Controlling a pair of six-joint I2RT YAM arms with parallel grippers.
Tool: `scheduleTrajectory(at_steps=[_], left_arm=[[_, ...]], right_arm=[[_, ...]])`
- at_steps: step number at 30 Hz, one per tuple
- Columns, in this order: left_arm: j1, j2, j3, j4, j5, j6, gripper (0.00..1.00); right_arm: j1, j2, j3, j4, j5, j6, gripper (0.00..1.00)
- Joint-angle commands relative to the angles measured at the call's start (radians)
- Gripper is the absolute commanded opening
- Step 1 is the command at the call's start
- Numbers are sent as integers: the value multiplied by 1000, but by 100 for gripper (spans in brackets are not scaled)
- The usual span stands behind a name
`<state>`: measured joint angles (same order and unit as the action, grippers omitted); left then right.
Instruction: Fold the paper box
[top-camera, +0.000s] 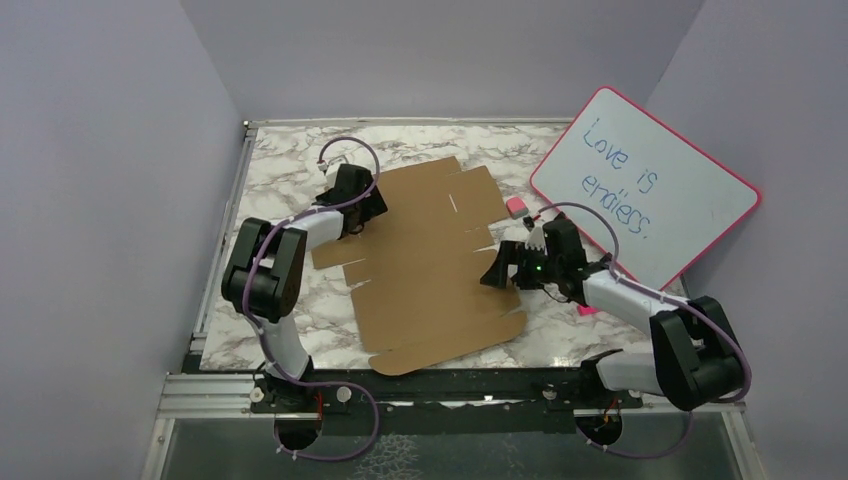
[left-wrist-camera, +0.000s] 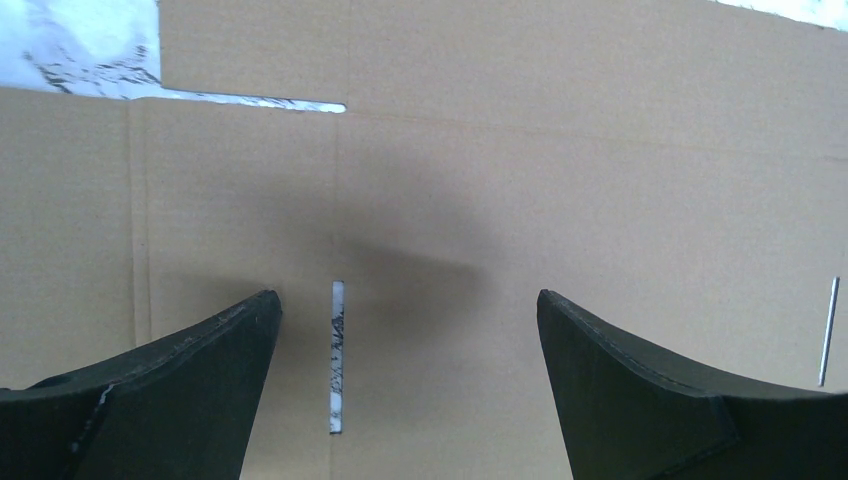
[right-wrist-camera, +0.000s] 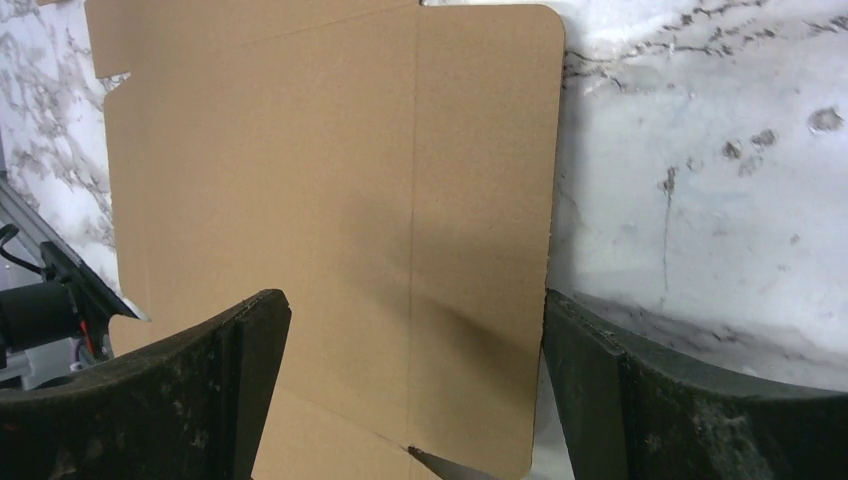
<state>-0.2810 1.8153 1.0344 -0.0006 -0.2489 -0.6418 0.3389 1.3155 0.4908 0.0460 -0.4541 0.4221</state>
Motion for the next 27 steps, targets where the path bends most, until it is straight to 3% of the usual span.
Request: scheduleTrajectory(at_steps=[1, 6, 12, 19, 27], left_arm=[[-9, -64, 11, -63, 88, 58, 99], [7, -233, 13, -138, 50, 138, 99], [127, -375, -65, -167, 157, 171, 99], [392, -390, -102, -241, 423, 228, 99], [431, -333, -132, -240, 446, 281, 99]], right_arm=[[5, -86, 39, -122, 68, 2, 100], [6, -151, 104, -134, 126, -15, 100], [6, -83, 203, -113, 130, -57, 100], [6, 79, 328, 2, 119, -78, 100], [6, 314, 490, 131, 155, -58, 100]])
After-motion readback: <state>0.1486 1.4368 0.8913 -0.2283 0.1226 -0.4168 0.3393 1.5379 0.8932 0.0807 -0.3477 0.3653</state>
